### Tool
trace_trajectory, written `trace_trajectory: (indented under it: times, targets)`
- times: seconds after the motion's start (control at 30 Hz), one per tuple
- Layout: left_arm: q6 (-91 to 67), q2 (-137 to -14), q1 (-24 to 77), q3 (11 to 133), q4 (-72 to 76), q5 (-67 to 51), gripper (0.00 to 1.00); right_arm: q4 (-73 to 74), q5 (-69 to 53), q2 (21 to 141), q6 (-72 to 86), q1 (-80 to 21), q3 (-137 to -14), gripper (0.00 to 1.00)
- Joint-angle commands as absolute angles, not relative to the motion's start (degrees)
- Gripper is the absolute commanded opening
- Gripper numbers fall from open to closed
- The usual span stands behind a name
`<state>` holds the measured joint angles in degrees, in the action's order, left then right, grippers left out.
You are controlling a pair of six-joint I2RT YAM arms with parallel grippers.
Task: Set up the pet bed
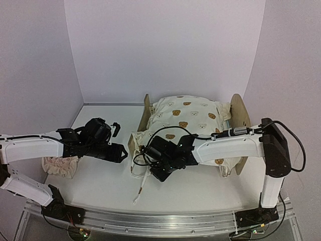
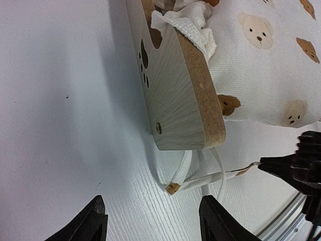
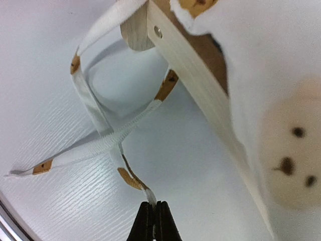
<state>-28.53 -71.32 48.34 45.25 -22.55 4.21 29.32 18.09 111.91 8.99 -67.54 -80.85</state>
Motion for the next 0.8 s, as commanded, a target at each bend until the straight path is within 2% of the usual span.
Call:
trace_trajectory:
  times: [0.0,0.13,0.4,0.6,0.77]
  targets:
    - [-28.8,-72.0,48.7,47.1,-21.6,4.3,0.63,40.8,25.6,108.8,8.2,-68.0,-85.8,0.00]
    - [-29.0,-72.3,48.8,46.9,-21.4,4.3,0.62,44.0,26.4,109.4,8.9,-67.9,-87.6,0.00]
    - [-30.7,-73.9,48.8,45.4,-19.1,3.6,0.48,45.2,22.1,112.7,12.8,-67.9,-93.6,0.00]
    - [-31.3,-73.8,48.9,41.2,-11.9,-4.5,0.51,41.3,18.5,117.3,14.3,-67.9,-96.4,0.00]
    - [-31.4,-75.6,49.0,40.6,-9.9,-6.5,0.54,39.2,19.3,120.1,15.3,-67.9,-97.7,0.00]
